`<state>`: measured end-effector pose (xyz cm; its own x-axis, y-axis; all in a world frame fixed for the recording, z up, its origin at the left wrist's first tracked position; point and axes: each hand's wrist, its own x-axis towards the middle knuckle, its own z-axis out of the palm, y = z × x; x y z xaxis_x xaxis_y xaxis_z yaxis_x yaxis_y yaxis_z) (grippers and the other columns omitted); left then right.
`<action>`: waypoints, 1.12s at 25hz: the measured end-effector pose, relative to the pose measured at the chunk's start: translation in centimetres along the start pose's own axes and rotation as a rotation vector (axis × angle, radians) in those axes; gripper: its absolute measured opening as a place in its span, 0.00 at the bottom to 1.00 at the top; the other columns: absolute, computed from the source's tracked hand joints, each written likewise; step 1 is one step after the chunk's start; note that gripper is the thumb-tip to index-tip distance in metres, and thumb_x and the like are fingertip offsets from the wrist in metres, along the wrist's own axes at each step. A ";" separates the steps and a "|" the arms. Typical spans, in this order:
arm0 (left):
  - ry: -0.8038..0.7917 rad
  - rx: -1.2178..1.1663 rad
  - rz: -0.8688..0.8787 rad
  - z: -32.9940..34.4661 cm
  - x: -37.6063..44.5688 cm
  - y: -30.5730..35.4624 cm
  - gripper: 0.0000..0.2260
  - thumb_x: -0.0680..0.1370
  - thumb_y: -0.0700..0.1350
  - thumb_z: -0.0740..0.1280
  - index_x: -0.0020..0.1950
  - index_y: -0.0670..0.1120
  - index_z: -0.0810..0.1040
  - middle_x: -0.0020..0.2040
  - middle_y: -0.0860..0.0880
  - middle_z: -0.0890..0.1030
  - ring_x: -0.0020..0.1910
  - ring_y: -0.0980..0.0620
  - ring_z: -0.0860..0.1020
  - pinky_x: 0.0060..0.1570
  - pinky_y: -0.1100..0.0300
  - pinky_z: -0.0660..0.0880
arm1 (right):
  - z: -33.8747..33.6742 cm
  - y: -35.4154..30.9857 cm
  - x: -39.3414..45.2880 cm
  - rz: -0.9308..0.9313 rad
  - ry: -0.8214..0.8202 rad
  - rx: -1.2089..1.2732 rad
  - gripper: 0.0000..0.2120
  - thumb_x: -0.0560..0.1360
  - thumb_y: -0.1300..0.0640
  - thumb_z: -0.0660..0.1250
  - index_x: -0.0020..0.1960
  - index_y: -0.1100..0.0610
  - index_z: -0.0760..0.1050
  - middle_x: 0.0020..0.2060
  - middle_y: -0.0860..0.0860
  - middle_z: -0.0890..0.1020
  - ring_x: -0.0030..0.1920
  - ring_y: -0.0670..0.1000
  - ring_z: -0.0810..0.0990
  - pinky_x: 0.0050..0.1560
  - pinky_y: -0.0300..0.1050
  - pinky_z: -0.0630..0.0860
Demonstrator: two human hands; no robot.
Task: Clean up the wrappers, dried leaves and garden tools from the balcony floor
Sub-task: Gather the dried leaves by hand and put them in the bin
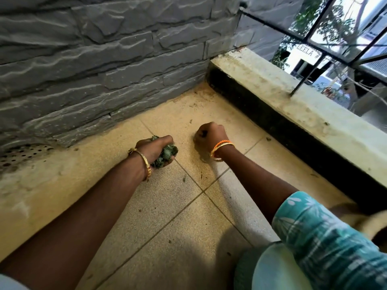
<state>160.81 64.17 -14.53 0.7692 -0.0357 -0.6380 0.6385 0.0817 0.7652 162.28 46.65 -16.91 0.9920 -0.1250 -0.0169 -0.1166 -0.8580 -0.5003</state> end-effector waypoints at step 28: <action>-0.186 -0.028 -0.058 3.6 1.6 -1.7 0.07 0.75 0.39 0.67 0.40 0.41 0.72 0.38 0.41 0.75 0.19 0.54 0.74 0.21 0.67 0.72 | -5.9 12.5 -3.0 0.814 0.630 0.325 0.11 0.75 0.62 0.66 0.57 0.61 0.78 0.53 0.58 0.81 0.54 0.54 0.78 0.53 0.41 0.73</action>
<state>161.05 60.39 -16.59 0.7244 -0.2245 -0.6518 0.6827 0.1020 0.7236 157.56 33.36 -18.01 0.4084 -0.9116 -0.0460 -0.6196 -0.2399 -0.7474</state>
